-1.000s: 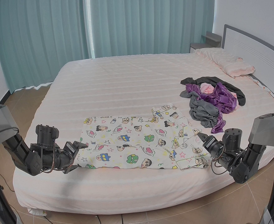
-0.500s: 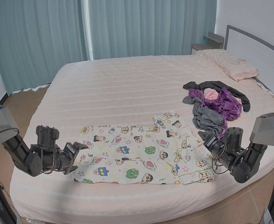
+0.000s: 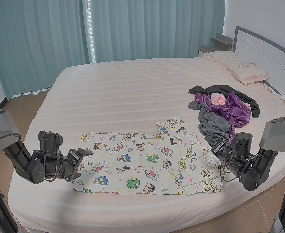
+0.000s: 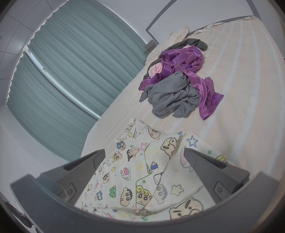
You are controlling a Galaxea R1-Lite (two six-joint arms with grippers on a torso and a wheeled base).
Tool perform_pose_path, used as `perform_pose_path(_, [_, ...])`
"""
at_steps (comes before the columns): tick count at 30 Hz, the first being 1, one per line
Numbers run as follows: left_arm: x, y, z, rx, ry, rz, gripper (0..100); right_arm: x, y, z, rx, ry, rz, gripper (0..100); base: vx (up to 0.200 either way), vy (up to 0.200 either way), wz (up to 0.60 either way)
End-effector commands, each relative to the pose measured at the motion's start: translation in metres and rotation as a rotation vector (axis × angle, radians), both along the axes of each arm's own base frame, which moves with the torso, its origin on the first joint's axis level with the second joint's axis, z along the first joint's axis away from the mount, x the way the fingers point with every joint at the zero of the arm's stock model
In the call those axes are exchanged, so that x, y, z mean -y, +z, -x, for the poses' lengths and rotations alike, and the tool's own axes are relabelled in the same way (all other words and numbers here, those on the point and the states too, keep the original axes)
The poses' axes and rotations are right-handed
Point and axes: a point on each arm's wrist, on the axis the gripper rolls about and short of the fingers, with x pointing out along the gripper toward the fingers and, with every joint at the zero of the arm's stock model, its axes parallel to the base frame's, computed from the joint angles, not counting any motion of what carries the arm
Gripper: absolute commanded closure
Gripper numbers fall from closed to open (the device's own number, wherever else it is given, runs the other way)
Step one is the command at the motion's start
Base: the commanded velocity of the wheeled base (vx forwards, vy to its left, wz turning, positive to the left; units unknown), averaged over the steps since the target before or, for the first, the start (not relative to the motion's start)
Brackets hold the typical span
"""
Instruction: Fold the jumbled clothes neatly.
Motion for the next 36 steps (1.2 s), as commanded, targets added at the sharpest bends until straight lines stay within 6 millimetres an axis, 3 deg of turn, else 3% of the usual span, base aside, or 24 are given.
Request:
perform_pose_path(1, [0.0,0.0,0.0,0.003,0.005,-0.003,0,0.0,-0.001,0.0,-0.002,0.002,0.001,0,0.0,0.0,0.0])
perform_pose_path(7, [-0.002,0.002,0.0,0.024,0.021,-0.011,0,-0.001,-0.002,0.001,-0.008,0.003,0.003,0,0.0,0.0,0.0])
perform_pose_path(13, [-0.002,0.002,-0.001,0.066,0.023,-0.012,0,-0.003,-0.002,0.001,-0.008,0.008,0.005,0,0.2,0.0,0.0])
perform_pose_path(17, [-0.003,0.003,-0.001,0.076,0.026,-0.016,0,-0.002,-0.003,0.002,-0.012,0.008,0.006,0,0.0,0.0,0.0])
perform_pose_path(23, [-0.028,0.002,-0.002,0.122,-0.033,-0.132,0,-0.003,-0.005,0.002,-0.018,0.011,0.007,0,0.0,0.0,0.0])
perform_pose_path(27, [-0.048,-0.002,0.006,0.142,-0.147,-0.156,0,-0.003,-0.005,0.002,-0.02,0.011,0.008,0,0.0,0.0,0.0])
perform_pose_path(31, [-0.077,-0.012,0.023,0.216,-0.37,-0.247,0,-0.002,-0.006,0.005,-0.026,0.011,0.009,0,0.0,0.0,0.0])
perform_pose_path(36, [-0.083,-0.033,0.016,0.228,-0.475,-0.312,0,-0.006,-0.007,0.007,-0.031,0.025,0.011,0,0.0,0.0,0.0])
